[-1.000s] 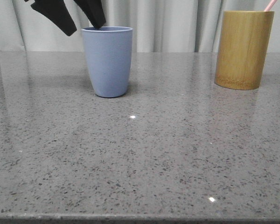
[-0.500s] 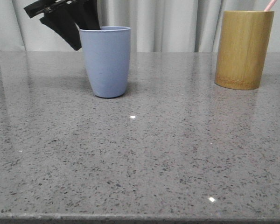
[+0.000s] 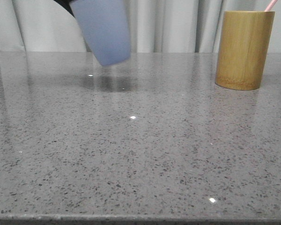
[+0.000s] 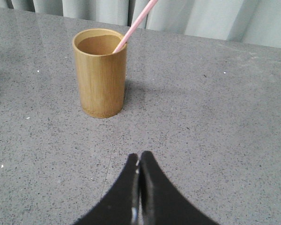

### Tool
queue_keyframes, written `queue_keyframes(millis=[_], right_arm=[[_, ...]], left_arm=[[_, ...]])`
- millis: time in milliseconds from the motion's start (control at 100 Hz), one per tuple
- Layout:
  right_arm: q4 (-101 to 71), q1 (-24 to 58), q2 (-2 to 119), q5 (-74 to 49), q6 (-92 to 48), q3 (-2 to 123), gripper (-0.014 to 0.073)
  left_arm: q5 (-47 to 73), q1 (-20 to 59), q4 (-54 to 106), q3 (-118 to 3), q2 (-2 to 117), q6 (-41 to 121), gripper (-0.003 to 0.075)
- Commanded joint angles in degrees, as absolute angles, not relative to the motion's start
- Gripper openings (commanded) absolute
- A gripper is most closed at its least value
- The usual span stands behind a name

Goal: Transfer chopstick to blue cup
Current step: 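Carry the blue cup with the left gripper back toward its starting spot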

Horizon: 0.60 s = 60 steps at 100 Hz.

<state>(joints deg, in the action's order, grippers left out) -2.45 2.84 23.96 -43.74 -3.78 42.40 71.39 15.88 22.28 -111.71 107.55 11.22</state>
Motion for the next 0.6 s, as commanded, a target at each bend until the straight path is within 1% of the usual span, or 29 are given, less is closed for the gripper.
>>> queue_keyframes(millis=[0,220,370,590], right_arm=[[-2.2,2.8,24.3,-39.4,-4.2,43.8,-0.0066],[-2.2,2.8,24.3,-39.3,-4.2,43.8,-0.0066],[-2.2,2.8,24.3,-38.6,-4.2,43.8,-0.0066],[-2.2,2.8,24.3,-37.9,-4.2,43.8,-0.0066]], left_arm=[[72.5,13.6,21.7,-113.7,102.1,9.4,-0.0019],[72.5,8.3,16.5,-112.2,97.5,8.1,-0.0019],[72.5,6.7,11.4,-106.7,95.1,8.1,-0.0019],[72.5,3.2,11.2,-98.0,94.4,8.1,-0.0019]])
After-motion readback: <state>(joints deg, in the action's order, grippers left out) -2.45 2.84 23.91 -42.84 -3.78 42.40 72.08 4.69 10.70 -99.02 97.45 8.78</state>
